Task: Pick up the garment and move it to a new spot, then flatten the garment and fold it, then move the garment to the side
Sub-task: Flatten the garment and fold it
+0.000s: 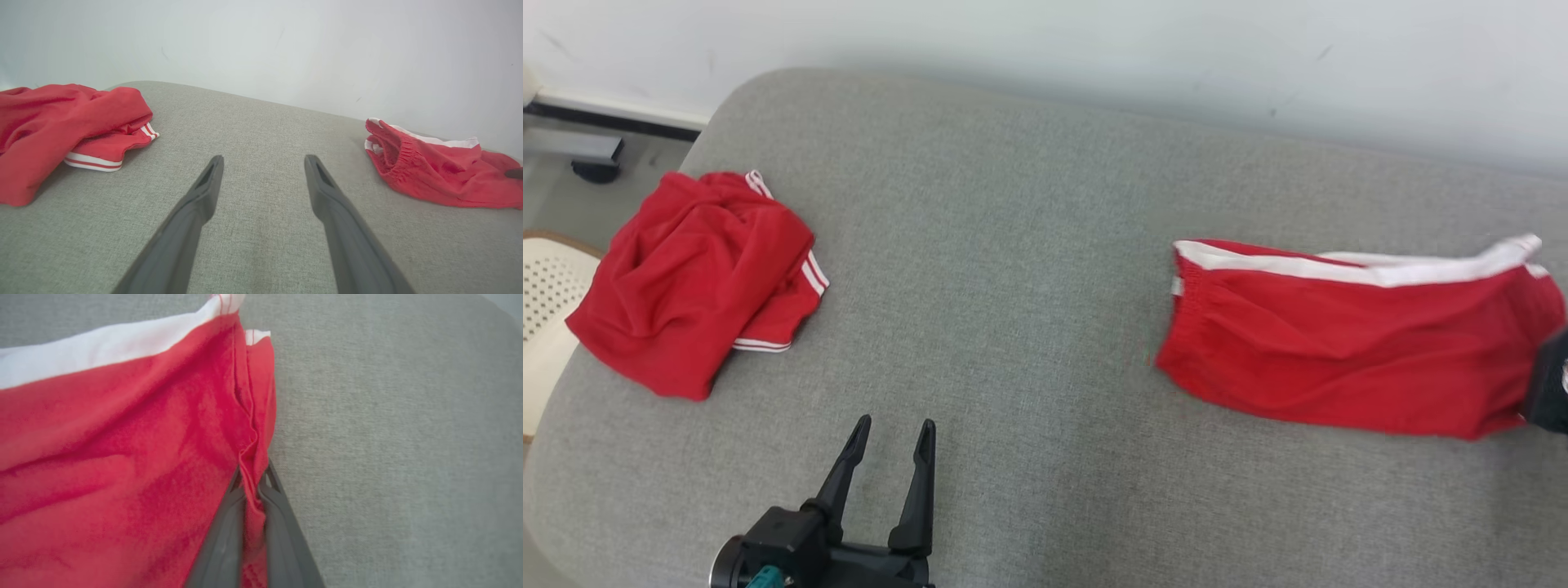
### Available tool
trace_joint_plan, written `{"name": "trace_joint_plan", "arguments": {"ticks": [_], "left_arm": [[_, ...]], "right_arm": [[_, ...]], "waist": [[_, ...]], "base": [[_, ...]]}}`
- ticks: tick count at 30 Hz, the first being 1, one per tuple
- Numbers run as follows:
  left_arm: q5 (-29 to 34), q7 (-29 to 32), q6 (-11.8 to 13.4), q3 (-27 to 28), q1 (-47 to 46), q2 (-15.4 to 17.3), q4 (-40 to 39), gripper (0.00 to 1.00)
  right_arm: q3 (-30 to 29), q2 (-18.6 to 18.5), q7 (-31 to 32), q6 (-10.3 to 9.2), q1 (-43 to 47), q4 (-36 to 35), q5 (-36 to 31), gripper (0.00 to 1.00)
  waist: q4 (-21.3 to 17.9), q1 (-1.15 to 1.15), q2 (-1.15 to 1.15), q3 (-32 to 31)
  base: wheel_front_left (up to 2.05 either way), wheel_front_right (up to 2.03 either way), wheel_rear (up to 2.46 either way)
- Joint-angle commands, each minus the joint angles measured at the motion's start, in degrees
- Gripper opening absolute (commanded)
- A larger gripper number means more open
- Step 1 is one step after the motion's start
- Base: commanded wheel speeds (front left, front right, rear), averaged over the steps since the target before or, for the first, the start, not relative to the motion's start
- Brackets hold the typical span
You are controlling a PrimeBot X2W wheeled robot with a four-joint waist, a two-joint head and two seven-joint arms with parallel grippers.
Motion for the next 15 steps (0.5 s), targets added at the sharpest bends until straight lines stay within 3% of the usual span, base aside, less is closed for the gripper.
{"name": "trace_joint_plan", "arguments": {"ticks": [1, 9, 14, 15], "left_arm": [[-0.66, 0.18, 0.26, 0.09, 1.19, 0.46, -0.32, 1.00], [-0.81, 0.78, 1.26, 0.69, 2.56, 1.53, -1.51, 1.00], [-1.04, 1.10, 1.47, 0.38, 3.56, 1.70, -1.93, 1.00], [-1.03, 1.23, 1.46, 0.09, 3.45, 1.64, -1.90, 1.00]], "right_arm": [[-1.24, -0.54, -0.21, -0.17, 1.28, 0.23, -0.99, 0.00], [-8.10, -0.53, -2.31, -0.17, 3.45, 0.24, -7.37, 0.00], [-9.89, 3.66, -5.13, -0.16, 1.50, 0.16, -12.02, 0.00], [-9.57, 5.94, -6.76, -0.16, 0.95, 0.15, -13.75, 0.00]], "waist": [[-0.67, 0.00, 0.00, -1.22], [-1.64, 0.00, 0.00, -2.83], [-1.71, 0.00, 0.00, -3.78], [-1.51, 0.00, 0.00, -4.26]], "base": [[0.00, 0.00, 0.00], [0.00, 0.00, 0.00], [0.00, 0.00, 0.00], [0.00, 0.00, 0.00]]}}
